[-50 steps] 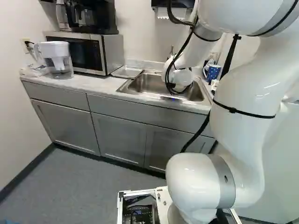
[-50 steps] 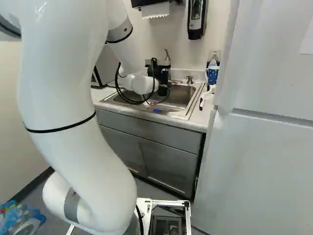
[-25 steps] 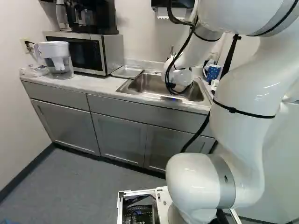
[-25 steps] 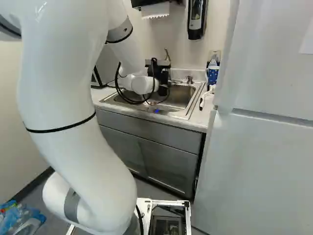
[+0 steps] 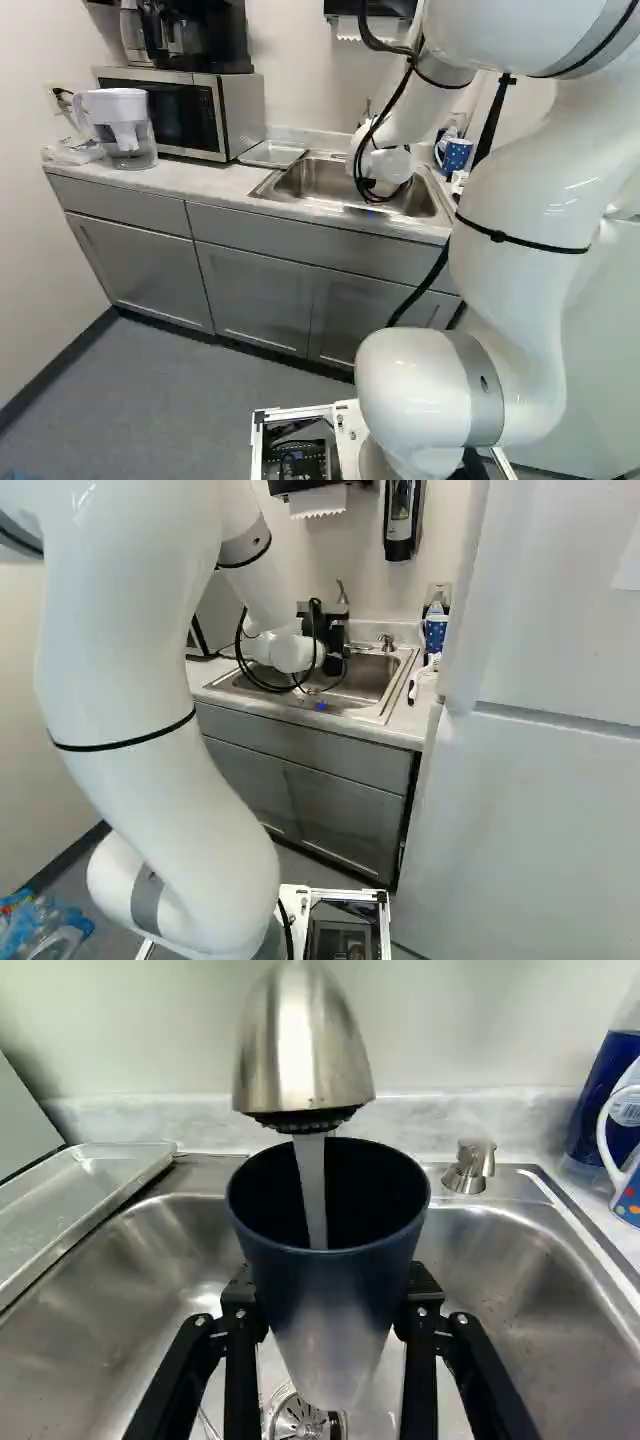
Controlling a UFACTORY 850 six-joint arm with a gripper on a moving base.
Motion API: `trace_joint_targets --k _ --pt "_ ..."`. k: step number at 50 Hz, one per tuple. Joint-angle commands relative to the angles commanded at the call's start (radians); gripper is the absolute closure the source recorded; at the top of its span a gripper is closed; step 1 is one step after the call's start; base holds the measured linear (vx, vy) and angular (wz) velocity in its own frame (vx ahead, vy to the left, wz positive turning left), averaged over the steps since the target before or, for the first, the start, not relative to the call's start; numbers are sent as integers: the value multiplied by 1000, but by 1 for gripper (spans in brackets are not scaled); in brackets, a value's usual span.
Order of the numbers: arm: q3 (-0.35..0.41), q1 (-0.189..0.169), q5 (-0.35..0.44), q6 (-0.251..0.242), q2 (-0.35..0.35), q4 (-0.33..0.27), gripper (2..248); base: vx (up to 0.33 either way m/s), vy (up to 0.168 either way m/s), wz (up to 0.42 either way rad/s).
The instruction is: Rinse the cup and place it in the tray
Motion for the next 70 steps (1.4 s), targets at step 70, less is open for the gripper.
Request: trace_joint_targets --k 70 --pt "0 0 0 0 0 0 125 0 0 0"
